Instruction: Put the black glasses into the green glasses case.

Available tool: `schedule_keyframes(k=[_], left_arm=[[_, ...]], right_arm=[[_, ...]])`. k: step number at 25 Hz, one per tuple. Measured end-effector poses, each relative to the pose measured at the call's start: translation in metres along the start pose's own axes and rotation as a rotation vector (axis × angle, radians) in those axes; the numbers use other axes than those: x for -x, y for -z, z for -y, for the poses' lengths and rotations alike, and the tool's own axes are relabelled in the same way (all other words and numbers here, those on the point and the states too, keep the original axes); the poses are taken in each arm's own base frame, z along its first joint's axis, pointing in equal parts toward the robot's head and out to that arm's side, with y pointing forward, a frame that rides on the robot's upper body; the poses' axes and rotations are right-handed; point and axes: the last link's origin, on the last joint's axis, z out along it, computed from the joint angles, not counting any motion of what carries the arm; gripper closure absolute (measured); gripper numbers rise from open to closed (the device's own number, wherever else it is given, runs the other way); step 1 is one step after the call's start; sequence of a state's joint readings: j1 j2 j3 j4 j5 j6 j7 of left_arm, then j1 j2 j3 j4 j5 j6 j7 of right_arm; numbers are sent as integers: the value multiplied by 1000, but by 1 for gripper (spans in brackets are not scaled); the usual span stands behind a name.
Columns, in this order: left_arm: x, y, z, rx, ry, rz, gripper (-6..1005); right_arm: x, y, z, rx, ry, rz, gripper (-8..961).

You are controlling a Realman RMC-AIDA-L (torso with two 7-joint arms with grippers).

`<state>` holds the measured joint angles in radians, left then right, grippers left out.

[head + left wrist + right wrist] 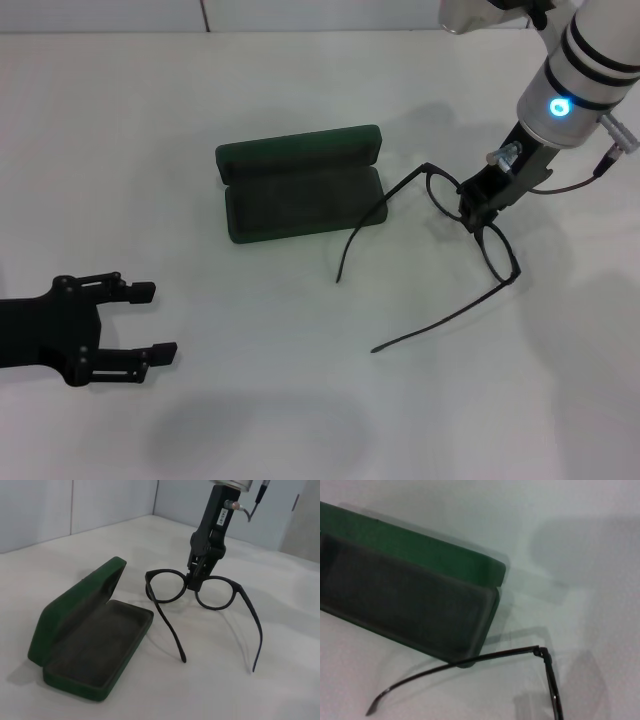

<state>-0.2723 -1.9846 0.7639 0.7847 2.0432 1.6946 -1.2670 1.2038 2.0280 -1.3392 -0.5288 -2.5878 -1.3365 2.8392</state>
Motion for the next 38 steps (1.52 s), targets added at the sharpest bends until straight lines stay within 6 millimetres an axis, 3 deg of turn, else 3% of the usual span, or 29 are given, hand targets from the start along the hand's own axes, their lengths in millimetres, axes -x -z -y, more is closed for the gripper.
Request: schedule_keyframes(k=[9, 15, 20, 25, 28, 38], left_arm=[[-1, 0, 1, 1, 0, 1, 165], [0, -1, -1, 7, 10, -3, 166], [2, -5, -4, 23, 43, -18, 167], [0, -14, -7, 54, 79, -41, 168], [-6, -27, -8, 102, 118, -63, 168], [-29, -73, -16, 239, 94, -97, 192]], right_arm=[[0, 5, 1, -5, 16, -2, 833], [-7, 12, 8, -5, 26, -11, 892], [-18, 32, 21, 85, 15, 27, 892], [-36, 52, 47, 226, -18, 171, 892], [-43, 53, 58, 289, 14, 291, 892], [-40, 59, 59, 413, 201, 787, 891]])
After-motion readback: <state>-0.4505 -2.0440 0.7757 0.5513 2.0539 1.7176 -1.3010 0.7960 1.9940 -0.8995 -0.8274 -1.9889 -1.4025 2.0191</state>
